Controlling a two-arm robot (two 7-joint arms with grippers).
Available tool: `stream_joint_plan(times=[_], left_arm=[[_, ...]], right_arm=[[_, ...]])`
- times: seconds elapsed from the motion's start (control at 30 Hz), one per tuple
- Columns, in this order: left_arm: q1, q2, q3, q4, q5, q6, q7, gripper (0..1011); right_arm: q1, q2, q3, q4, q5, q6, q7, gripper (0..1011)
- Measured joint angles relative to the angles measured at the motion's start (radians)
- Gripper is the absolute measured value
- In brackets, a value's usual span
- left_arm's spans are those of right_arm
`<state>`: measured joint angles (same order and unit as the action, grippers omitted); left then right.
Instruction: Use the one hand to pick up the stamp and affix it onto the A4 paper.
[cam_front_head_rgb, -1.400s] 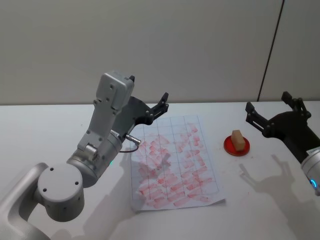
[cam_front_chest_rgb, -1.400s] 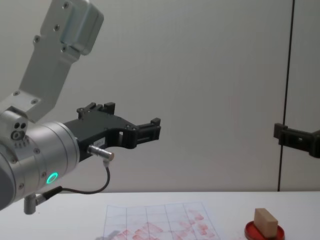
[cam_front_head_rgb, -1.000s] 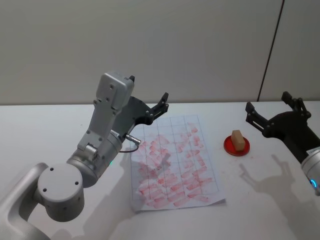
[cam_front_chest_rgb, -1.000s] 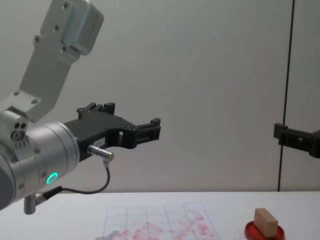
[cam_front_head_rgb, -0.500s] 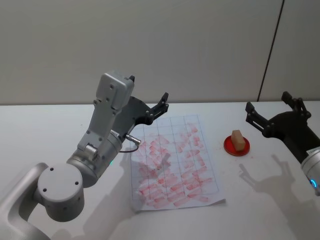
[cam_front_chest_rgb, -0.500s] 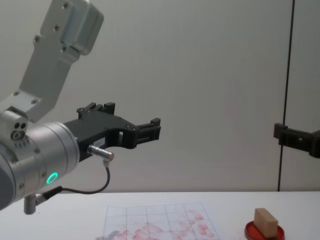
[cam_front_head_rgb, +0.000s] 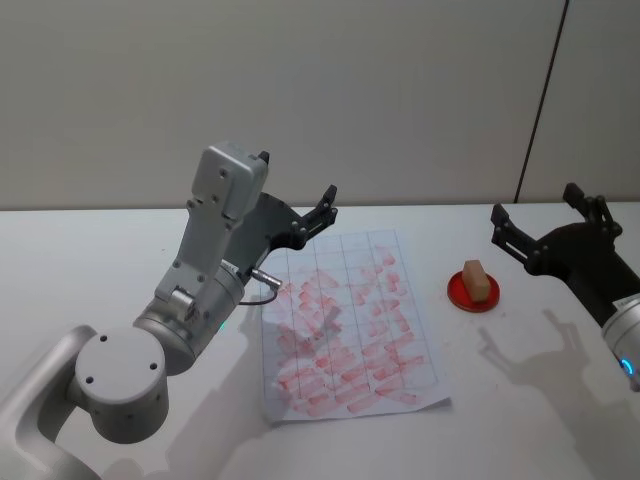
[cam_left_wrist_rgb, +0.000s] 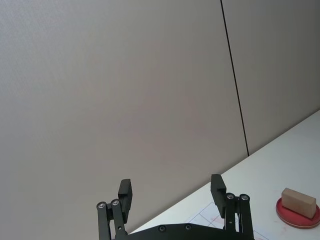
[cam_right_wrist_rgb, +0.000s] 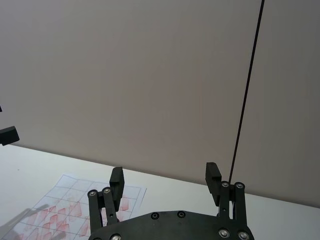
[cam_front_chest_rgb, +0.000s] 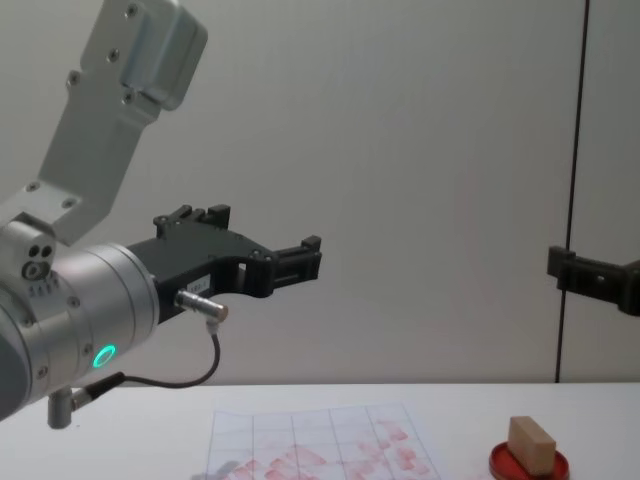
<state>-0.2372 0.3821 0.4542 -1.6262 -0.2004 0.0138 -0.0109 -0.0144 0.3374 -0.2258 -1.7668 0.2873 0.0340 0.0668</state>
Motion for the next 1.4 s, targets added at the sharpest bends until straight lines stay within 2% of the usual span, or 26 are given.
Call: stream_joint_plan(times=[0.37,0.77,1.13,1.4], left_arm=[[0.0,0.0,0.0,0.0,0.0,0.0,0.0,1001],[0.0,0.0,0.0,0.0,0.0,0.0,0.0,1001],[0.0,0.0,0.0,0.0,0.0,0.0,0.0,1001],[0.0,0.0,0.0,0.0,0.0,0.0,0.0,1001]], right_arm=[[0.041,-0.019,0.002,0.034,-0.014,0.045,-0.009,1001],[0.121,-0.063,-0.002,0.112,-0.044,0.164,-0.033,1001],[0.144,-0.096,-0.02,0.151,-0.069,0.253,-0.06,1001],[0.153,-0.122,-0.037,0.183,-0.087,0.295,-0.086,1001]])
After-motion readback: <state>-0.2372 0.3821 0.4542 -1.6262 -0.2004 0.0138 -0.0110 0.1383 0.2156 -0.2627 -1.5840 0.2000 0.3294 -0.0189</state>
